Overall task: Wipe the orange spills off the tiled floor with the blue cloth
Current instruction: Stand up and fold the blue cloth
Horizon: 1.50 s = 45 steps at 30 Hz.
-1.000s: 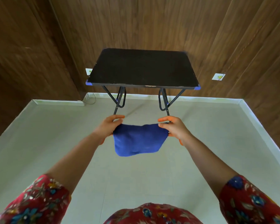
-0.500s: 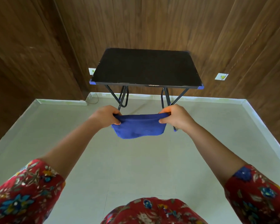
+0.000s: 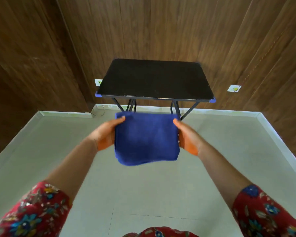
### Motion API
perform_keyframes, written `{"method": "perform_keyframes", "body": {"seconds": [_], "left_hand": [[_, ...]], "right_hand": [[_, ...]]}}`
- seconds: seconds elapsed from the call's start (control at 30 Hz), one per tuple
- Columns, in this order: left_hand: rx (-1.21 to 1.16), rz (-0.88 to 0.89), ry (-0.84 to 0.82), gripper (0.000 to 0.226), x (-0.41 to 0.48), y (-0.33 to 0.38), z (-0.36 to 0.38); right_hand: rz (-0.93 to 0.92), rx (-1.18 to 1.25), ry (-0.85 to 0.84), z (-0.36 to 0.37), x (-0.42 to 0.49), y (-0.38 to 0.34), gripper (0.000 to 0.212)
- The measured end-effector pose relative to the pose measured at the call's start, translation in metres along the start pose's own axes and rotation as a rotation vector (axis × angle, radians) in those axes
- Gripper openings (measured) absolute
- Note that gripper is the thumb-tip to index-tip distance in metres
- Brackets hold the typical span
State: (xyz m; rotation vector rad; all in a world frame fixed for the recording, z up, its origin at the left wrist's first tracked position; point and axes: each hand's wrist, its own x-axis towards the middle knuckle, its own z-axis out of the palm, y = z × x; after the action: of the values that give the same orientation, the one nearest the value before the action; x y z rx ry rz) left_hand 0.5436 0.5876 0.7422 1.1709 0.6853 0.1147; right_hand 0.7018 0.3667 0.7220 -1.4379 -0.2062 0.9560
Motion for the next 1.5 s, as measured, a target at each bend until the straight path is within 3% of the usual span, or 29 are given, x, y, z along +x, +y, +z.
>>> {"method": "perform_keyframes", "body": {"seconds": [0.13,0.3,0.37,0.43,0.5,0.57,0.63,0.7,0.77,0.83,0.93,1.03,1.1,1.2,1.27,1.33,1.5], "left_hand": [[0.021,-0.106,0.108,0.034,0.003,-0.029,0.006],[0.003,-0.075,0.078,0.038,-0.002,-0.038,0.027],[-0.089,-0.084,-0.014,0.043,-0.006,-0.034,0.039],[-0.154,-0.093,-0.073,0.057,-0.01,-0.025,0.05],[-0.117,-0.072,0.028,0.053,-0.008,-0.02,0.056],[-0.134,-0.043,0.185,0.026,-0.003,-0.019,0.056],[-0.19,-0.045,0.263,0.014,0.005,-0.019,0.052],[-0.223,-0.073,0.263,0.013,0.014,-0.017,0.047],[-0.24,-0.098,0.264,0.017,0.026,-0.013,0.047],[-0.284,-0.103,0.297,0.022,0.041,-0.005,0.049],[-0.394,-0.076,0.391,0.021,0.074,0.008,0.052],[-0.431,-0.069,0.457,0.022,0.104,0.02,0.056],[-0.41,-0.09,0.46,0.024,0.126,0.029,0.059],[-0.405,-0.11,0.44,0.026,0.164,0.048,0.059],[-0.362,-0.133,0.427,0.03,0.186,0.061,0.064],[-0.324,-0.152,0.408,0.035,0.206,0.073,0.072],[-0.354,-0.102,0.222,0.039,0.252,0.082,0.076]], "right_hand": [[-0.05,-0.139,0.193,0.0,0.004,0.031,0.014],[-0.374,-0.35,0.328,0.035,-0.013,0.022,0.028],[-0.392,-0.331,0.203,0.058,-0.024,0.014,0.021],[-0.261,-0.255,0.004,0.077,-0.029,0.009,0.027],[-0.206,-0.241,-0.081,0.081,-0.028,0.005,0.034],[-0.23,-0.196,-0.037,0.073,-0.022,0.002,0.032],[-0.302,-0.196,0.096,0.056,-0.011,0.004,0.026],[-0.36,-0.226,0.116,0.037,0.008,0.015,0.028],[-0.297,-0.19,-0.024,0.031,0.022,0.025,0.038],[-0.248,-0.221,-0.15,0.035,0.037,0.035,0.03],[-0.278,-0.317,-0.136,0.034,0.061,0.05,0.017],[-0.246,-0.336,-0.089,0.02,0.088,0.047,0.043],[-0.19,-0.453,-0.119,0.003,0.117,0.029,0.058],[-0.148,-0.645,-0.187,-0.017,0.155,-0.013,0.044],[-0.213,-0.486,-0.19,-0.022,0.181,-0.041,0.043],[-0.255,-0.342,-0.199,-0.022,0.204,-0.065,0.029],[-0.233,-0.257,-0.145,-0.024,0.248,-0.089,0.014]]}}
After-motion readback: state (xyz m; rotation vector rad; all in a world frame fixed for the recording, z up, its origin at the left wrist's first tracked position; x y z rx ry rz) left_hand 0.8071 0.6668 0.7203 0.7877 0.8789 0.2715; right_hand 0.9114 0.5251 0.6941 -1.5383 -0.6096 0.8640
